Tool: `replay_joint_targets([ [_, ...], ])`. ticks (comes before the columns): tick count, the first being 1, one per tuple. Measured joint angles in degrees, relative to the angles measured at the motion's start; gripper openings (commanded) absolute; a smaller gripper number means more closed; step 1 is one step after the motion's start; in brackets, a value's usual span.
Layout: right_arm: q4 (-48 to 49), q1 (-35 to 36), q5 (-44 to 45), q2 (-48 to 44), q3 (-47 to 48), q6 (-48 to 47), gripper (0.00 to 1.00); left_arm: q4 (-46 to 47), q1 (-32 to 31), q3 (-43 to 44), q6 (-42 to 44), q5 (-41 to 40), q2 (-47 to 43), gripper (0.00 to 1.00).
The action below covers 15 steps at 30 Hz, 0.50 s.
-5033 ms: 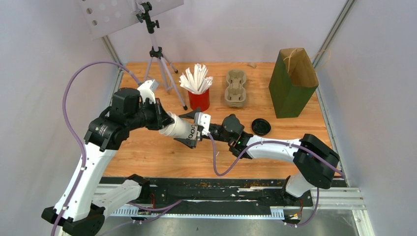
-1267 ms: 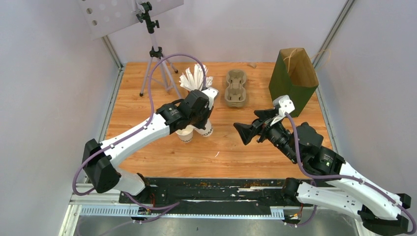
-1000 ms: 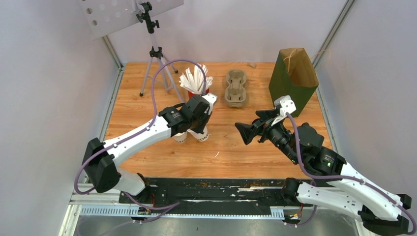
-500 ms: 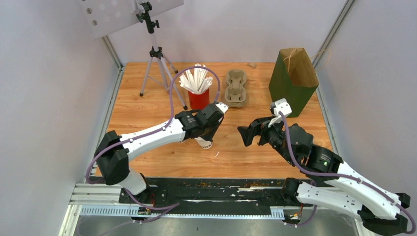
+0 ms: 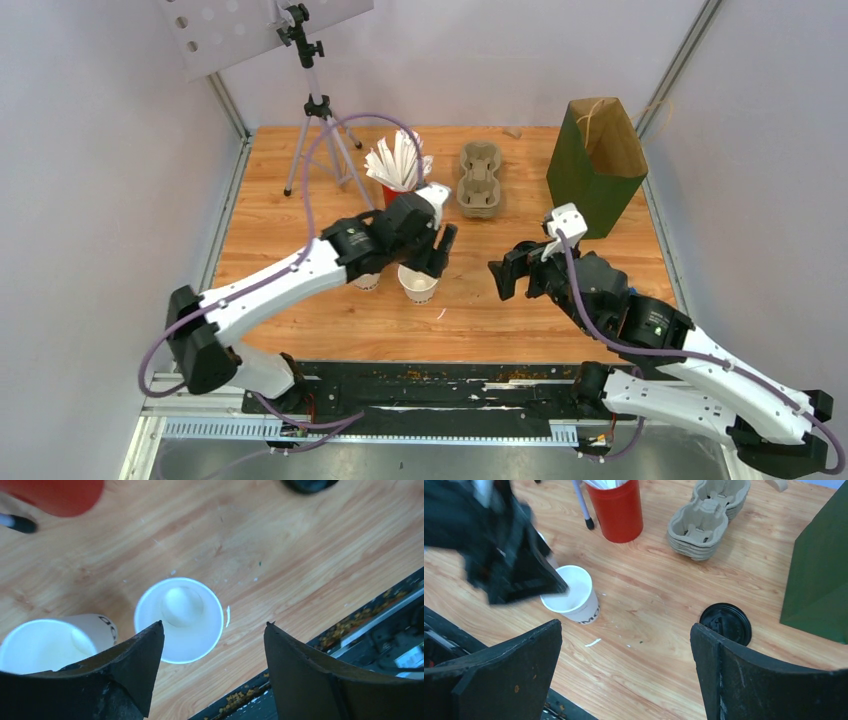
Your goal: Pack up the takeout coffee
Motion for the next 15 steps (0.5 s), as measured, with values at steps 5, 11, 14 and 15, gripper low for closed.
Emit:
replay_joint_targets([
  [5, -0.7, -1.4, 0.0, 5.3, 0.2, -4.8, 0.99, -0.9, 6.8, 1.2, -1.2, 0.9, -10.1, 1.00],
  [11, -2.8, -13.7, -8.0, 18.4, 1.5, -7.7, 0.75, -1.2, 10.4, -3.1, 0.9, -2.0, -25.2, 1.00],
  [14, -3.1, -22.8, -13.9, 22.8, 1.5, -8.6, 0.61, -1.1, 10.2, -8.1, 3.3, -2.5, -31.6, 1.00],
  [15, -3.1, -25.3, -15.3, 24.1, 1.5, -8.8, 0.53, -1.1, 10.3, -10.3, 4.2, -2.6, -33.8, 1.00],
])
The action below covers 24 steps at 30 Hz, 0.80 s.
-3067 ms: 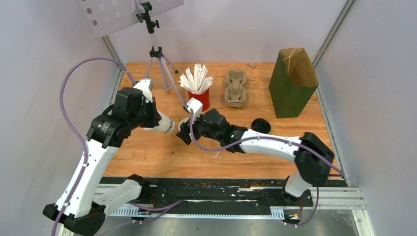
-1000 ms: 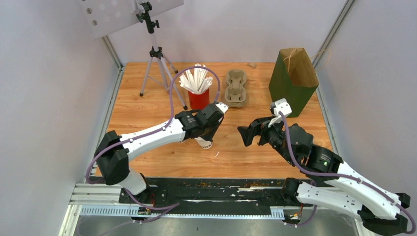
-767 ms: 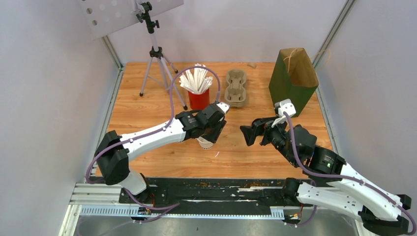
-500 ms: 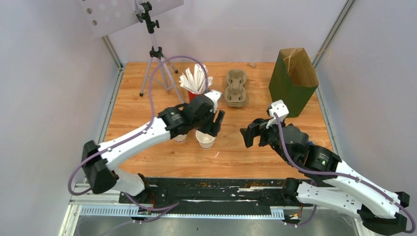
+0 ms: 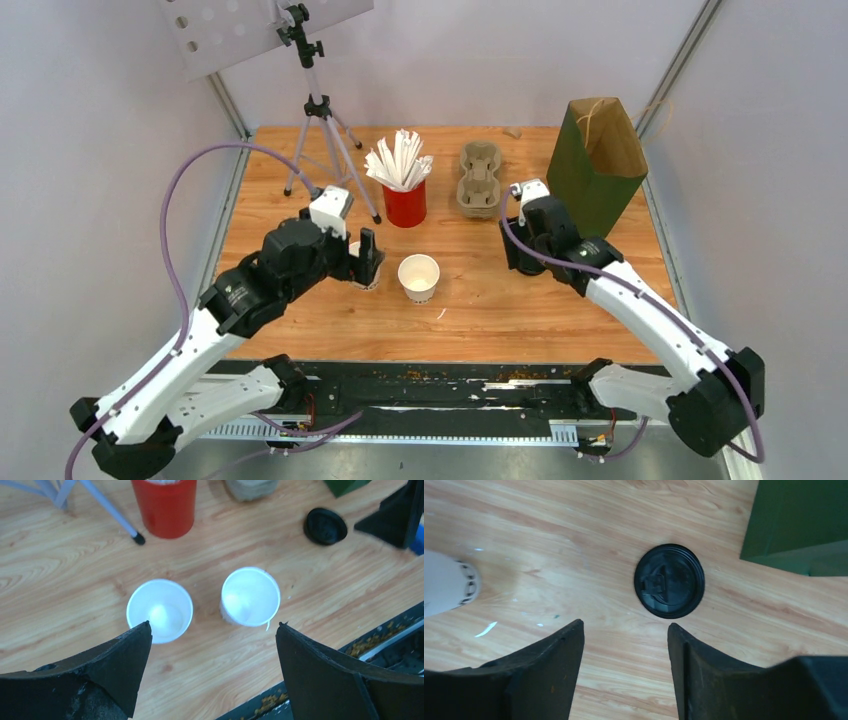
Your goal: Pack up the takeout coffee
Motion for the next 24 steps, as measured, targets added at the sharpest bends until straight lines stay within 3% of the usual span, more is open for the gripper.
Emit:
replay_joint_targets([
  [4, 0.2, -7.0, -3.9, 6.4, 0.4, -1.5, 0.35, 0.2, 0.0, -7.6, 2.6, 0.7, -6.0, 1.00],
  [13, -0.2, -13.8, -13.4, 23.0, 4.2, -5.0, 0.31, 3.6, 0.0, -20.4, 5.3, 2.1, -13.0, 1.00],
  [24, 0.0, -14.6, -16.5, 27.9, 4.7, -7.5, 0.22, 4.9, 0.0, -21.2, 7.6, 2.4, -10.2, 1.00],
])
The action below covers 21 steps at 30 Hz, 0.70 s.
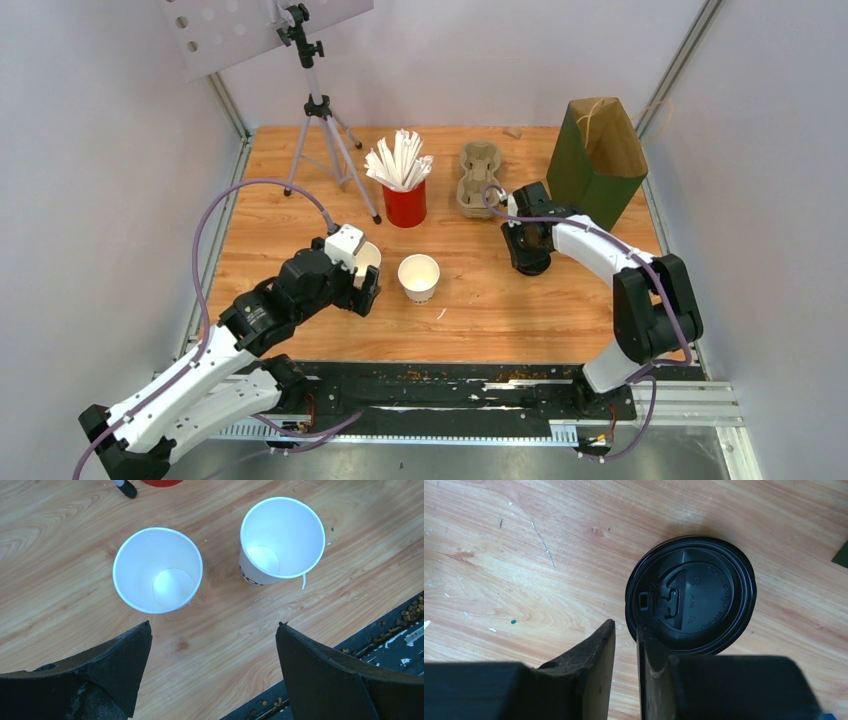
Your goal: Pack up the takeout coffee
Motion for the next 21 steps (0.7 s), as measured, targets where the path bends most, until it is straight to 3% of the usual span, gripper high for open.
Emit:
replay_joint_targets([
  [15, 0.7, -0.1, -0.1, 1.4, 0.0, -1.8, 0.19, 0.0, 0.0, 0.0, 0.1, -0.1, -0.8, 0.97],
  [21, 0.9, -0.2, -0.1, 1.6, 0.0, -2.5, 0.00, 0.0, 0.0, 0.0, 0.3, -0.3, -0.8, 0.97],
])
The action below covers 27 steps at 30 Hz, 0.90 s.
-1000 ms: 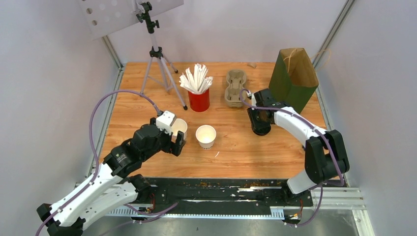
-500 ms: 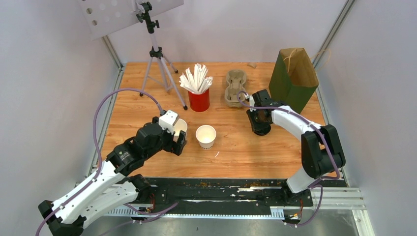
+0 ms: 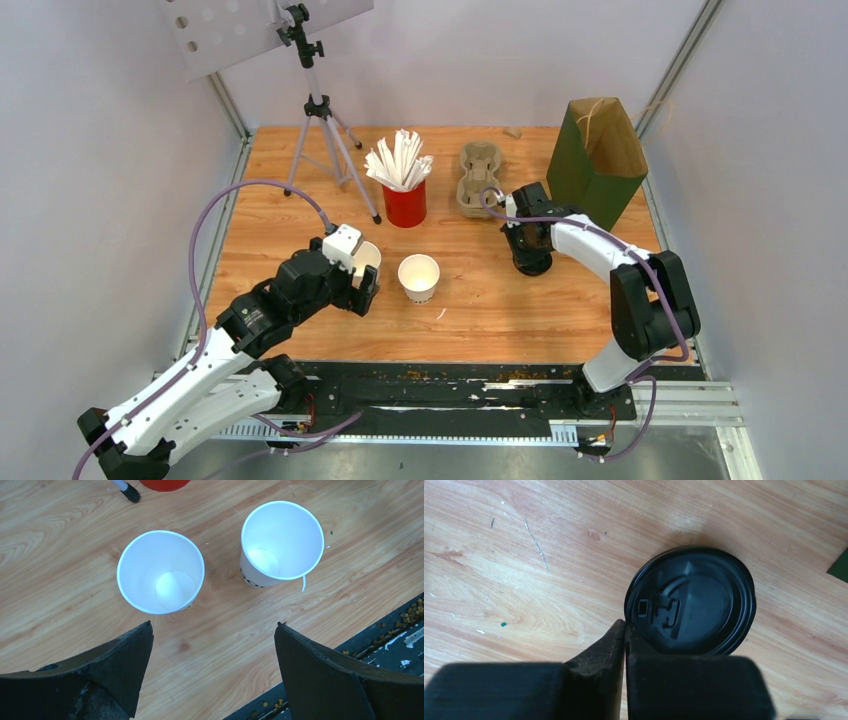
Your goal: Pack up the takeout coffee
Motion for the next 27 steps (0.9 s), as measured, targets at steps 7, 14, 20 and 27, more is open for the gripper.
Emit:
replay_joint_targets([
  [7, -0.1, -0.3, 0.0, 0.0, 0.0, -0.4, 0.00, 0.0, 0.0, 0.0, 0.2, 0.0, -0.4, 0.96],
  [14, -2.8, -0.3, -0.1, -1.6, 2.0, 0.0, 0.00, 0.0, 0.0, 0.0, 0.4, -0.2, -1.4, 0.96],
  [20, -3.5, -0.3, -0.5, -6.3, 2.1, 0.6, 0.19, 0.2, 0.0, 0.0, 0.4, -0.2, -2.2, 0.96],
  [27, -2.7, -0.3, -0.7, -4.8, 2.1, 0.3, 0.25, 0.4, 0.0, 0.0, 0.4, -0.2, -2.6, 0.96],
])
